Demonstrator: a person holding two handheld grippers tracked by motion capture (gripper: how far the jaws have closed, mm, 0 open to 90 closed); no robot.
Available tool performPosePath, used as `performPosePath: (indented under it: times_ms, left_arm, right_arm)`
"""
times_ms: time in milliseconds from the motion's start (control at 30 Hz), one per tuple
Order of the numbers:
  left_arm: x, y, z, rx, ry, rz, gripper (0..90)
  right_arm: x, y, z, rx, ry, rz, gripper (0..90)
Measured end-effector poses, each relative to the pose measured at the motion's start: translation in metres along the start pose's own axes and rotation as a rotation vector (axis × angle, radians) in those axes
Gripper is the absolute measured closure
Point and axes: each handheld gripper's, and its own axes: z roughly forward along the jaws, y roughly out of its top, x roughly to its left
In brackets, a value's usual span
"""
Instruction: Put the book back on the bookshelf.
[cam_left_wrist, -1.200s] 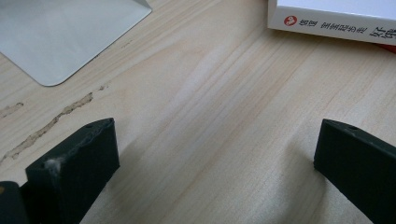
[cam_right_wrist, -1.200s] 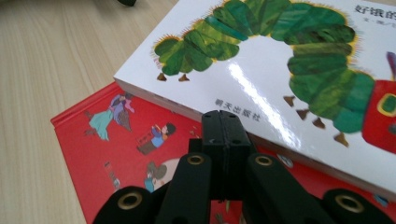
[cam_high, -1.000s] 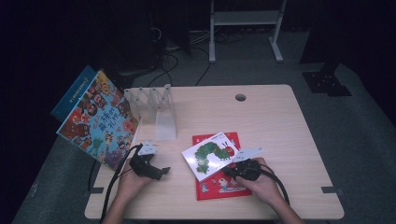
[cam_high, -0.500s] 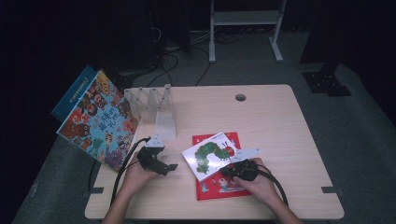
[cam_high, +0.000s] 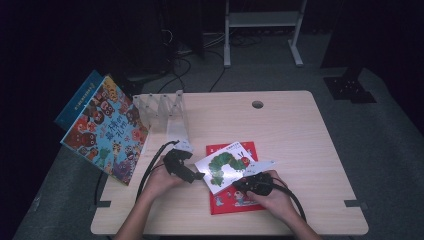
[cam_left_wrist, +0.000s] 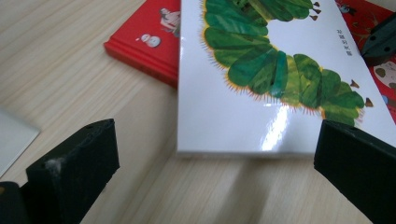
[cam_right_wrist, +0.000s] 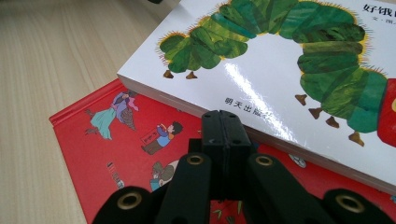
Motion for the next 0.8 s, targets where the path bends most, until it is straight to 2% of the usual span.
performPosePath:
  times_ms: [200,267,333,800]
  left_arm:
    - [0.001,0.009,0.013,0.012,-0.038,-0.013,0.0]
    - [0.001,0.009,0.016,0.005,-0.066,-0.034,0.0]
    - [0.0,0.01,0.019,0.021,-0.065,-0.025,0.0]
    - [-0.002,0.011,0.027,0.043,-0.135,-0.062,0.0]
  right_arm:
    - [0.002,0.0,0.0,-0.001,-0.013,-0.01,89.0]
    - [0.002,0.0,0.0,0.002,-0.017,-0.013,89.0]
    - [0.003,0.001,0.0,0.005,-0.021,-0.015,89.0]
    - [0.007,0.002,0.002,0.006,-0.032,-0.026,89.0]
